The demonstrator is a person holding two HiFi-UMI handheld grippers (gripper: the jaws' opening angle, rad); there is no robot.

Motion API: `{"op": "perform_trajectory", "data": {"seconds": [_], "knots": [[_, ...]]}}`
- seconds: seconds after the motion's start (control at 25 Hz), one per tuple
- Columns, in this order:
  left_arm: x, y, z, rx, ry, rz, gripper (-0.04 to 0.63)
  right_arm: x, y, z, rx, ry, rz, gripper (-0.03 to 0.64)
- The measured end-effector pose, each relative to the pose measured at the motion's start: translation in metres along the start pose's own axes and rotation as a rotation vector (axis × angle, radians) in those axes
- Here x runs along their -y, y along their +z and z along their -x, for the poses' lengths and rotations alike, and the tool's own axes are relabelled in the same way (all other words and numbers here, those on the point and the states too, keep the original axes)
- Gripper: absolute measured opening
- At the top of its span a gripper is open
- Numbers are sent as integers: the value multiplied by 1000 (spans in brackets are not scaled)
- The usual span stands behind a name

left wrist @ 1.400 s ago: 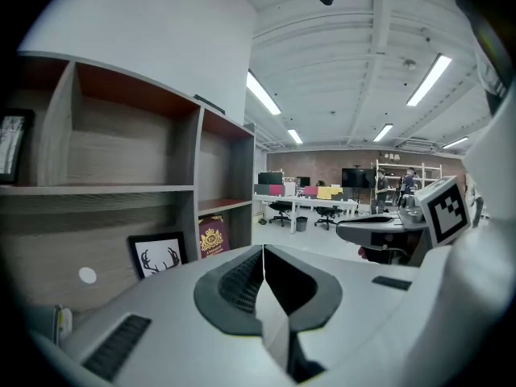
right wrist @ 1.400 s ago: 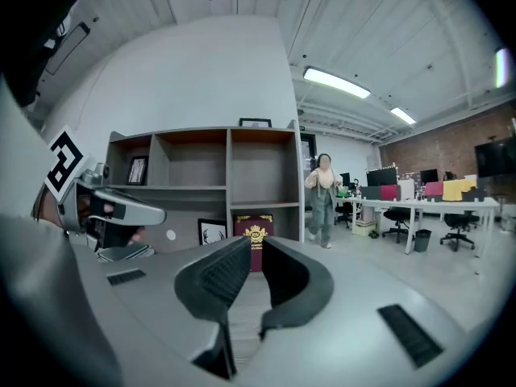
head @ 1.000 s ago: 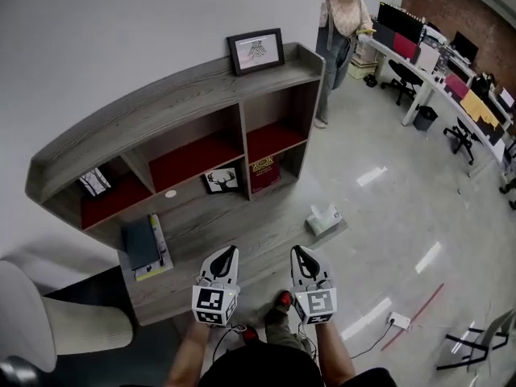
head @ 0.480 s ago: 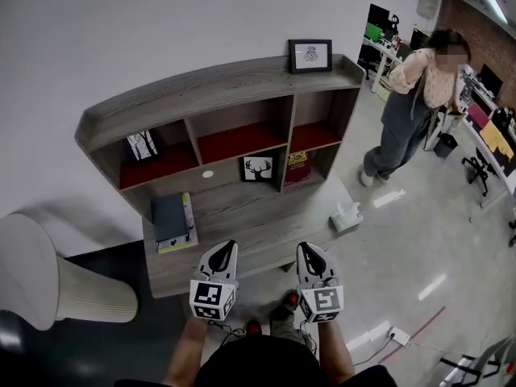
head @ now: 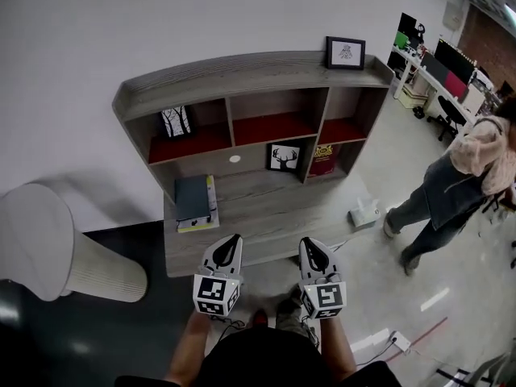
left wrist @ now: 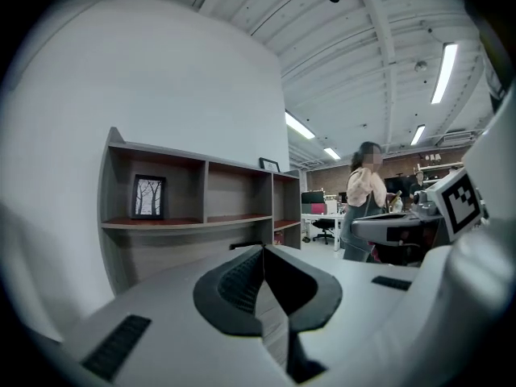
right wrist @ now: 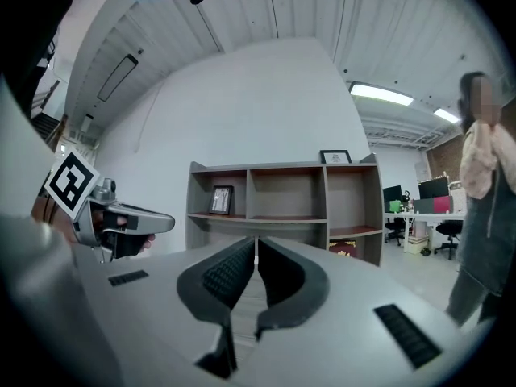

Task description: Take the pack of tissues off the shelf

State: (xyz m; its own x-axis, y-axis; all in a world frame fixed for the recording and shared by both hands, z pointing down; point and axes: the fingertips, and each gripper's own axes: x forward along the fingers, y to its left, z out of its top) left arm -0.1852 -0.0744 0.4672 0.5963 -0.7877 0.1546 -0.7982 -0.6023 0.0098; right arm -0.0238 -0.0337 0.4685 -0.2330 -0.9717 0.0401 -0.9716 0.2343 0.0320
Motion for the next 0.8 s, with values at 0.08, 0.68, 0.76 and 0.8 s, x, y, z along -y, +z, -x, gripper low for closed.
{"op": "perform_trajectory", "data": {"seconds": [0.08, 0.68, 0.76, 0.8], "knots": [[-2, -2, 7, -2, 7, 1, 9, -7, -1, 0, -2, 13, -2, 38], [-1, -3, 23, 4, 4, 0, 9, -23, 2, 10, -3, 26, 14, 37], [-1, -2, 23, 6, 2, 1, 9, -24, 2, 10, -3, 27, 12, 36], [-1, -2, 24, 7, 2, 1, 9, -24, 2, 9, -4, 28, 11, 37]]}}
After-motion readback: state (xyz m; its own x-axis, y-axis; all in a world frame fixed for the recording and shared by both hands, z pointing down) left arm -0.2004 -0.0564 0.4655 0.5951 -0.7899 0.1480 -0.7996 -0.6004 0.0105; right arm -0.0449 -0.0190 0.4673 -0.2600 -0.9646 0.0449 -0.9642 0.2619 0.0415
